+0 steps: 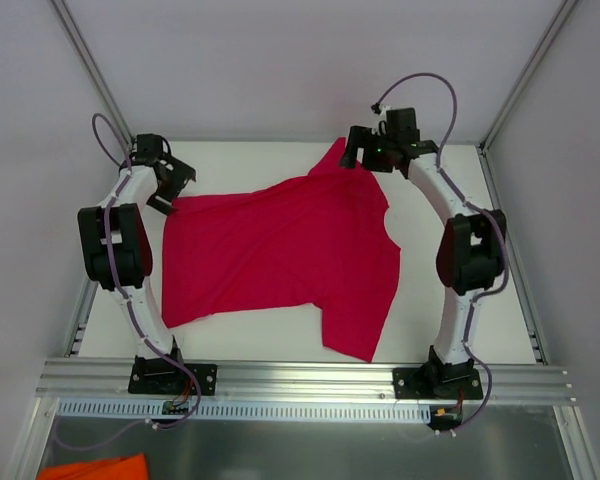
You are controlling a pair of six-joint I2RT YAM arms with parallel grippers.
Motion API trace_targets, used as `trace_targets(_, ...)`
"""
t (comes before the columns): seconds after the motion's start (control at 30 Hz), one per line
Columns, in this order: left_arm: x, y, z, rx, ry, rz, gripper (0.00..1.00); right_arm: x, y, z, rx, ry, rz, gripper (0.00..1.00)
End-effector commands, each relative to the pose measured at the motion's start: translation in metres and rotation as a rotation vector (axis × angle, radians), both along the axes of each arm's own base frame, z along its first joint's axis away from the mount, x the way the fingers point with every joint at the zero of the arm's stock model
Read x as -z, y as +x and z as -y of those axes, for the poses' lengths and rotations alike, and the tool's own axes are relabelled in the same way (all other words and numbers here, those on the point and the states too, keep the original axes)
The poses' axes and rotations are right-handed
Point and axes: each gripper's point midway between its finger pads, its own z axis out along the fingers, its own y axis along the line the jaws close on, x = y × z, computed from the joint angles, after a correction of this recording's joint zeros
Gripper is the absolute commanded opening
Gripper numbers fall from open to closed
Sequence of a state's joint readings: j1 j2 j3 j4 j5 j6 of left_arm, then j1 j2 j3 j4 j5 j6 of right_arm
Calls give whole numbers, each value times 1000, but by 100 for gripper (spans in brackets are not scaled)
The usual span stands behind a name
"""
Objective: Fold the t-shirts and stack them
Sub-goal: Flatten out the tshirt
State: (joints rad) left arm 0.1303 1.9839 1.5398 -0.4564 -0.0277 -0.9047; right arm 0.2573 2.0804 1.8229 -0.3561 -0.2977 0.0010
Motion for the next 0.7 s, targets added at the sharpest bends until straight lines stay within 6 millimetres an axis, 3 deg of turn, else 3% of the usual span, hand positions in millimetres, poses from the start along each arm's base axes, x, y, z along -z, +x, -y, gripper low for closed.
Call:
trace_targets(0.0, -46, 3, 7, 10, -9, 126, 99, -97, -28, 8, -29, -10, 199, 88)
trace_targets(0.07, -57, -12, 13, 22, -6, 120, 99, -106, -55, 7, -57, -3, 147, 85)
trace_targets(0.1, -47, -24, 18, 22, -19, 86, 99, -119, -72, 6, -78, 20, 146, 68)
trace_targets(0.13, -47, -31, 30, 45, -65, 88, 99, -119, -90, 3, -107, 32, 108, 46)
trace_targets(0.17, -53, -38, 36, 58, -79, 100, 99, -120, -101, 3, -112, 29, 98, 11)
trace_targets(0.2, -38, -53, 40, 65, -90, 62, 99, -119, -124, 7, -112, 19, 87, 1)
trace_targets(0.27, -43, -66, 46, 79, -100, 80, 99, -109, -150, 11, -113, -18, 66, 1)
trace_targets(0.3, -32, -78, 47, 77, -109, 52, 99, -98, -171, 17, -108, -19, 26, 1)
trace_targets(0.4, -40, -91, 55, 111, -135, 83, 99, -73, -213, 20, -117, 12, -74, 1)
trace_targets(0.53, -54, -96, 63, 148, -155, 120, 99, -53, -252, 26, -103, 12, -127, 1)
trace_targets(0.67, -68, -95, 72, 204, -185, 171, 99, -26, -267, 32, -93, -11, -187, 1)
